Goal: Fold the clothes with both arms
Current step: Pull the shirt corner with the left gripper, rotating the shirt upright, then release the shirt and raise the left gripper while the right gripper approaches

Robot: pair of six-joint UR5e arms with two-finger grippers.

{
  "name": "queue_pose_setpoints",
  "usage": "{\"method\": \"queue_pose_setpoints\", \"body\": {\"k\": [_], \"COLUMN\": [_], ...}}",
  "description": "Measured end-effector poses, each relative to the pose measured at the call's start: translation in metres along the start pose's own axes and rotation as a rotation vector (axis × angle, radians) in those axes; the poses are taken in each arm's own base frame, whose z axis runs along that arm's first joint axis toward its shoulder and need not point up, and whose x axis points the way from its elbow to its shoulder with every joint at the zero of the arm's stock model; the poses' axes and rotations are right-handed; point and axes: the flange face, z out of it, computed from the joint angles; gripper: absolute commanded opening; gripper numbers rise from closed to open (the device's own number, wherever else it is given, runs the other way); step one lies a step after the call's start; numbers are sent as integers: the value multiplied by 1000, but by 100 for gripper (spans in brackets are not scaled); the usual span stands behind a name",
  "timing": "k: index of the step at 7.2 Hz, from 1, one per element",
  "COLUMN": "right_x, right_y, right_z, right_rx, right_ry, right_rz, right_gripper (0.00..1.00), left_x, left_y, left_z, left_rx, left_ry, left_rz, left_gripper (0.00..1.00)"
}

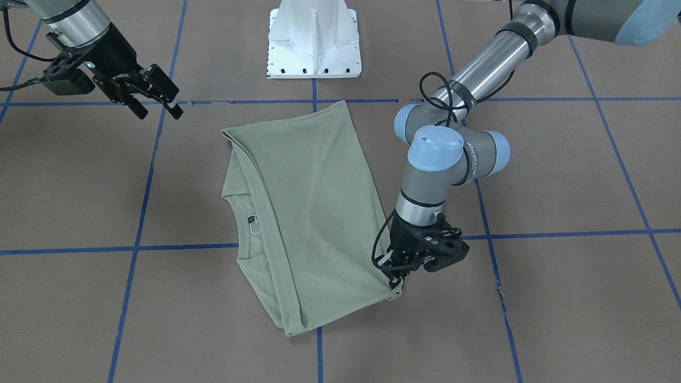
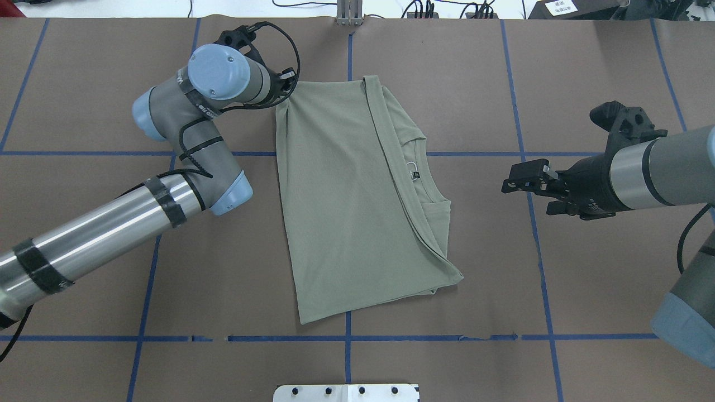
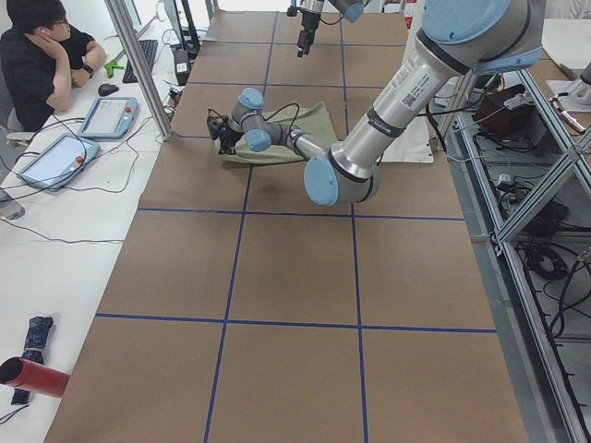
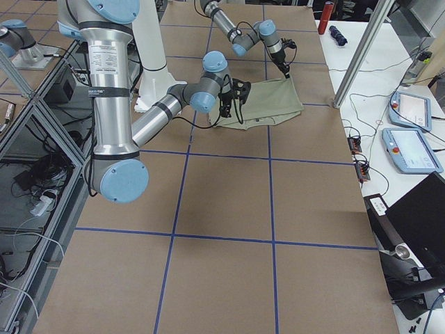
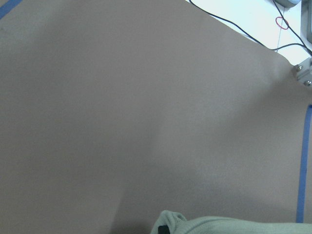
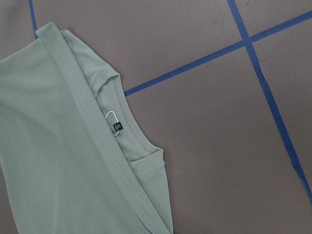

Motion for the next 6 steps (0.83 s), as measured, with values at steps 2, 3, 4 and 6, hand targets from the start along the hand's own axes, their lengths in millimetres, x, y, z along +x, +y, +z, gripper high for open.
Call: {"method": "queue_pose_setpoints", "body": {"k": [2,3,4,6], "right_x": [-2,-2,-3,-5], "right_y": [1,1,2,2], "right_z": [-6,-8,-8,-8], "right_rx": [4,5,5,5], "right_ry": [-10,-13,-14,-18], "right_rz": [0,0,-1,-5], "right_gripper": [100,100,100,100], "left_x": [46,54,53,51], "left_y": [-8,-10,-12,-18], "left_z": [13,17,22,24], "left_rx": [49,63,76,88], "left_ry": [14,34,45,47], "left_rz": [37,43,79,196], "left_gripper": [0,88,100,100]}}
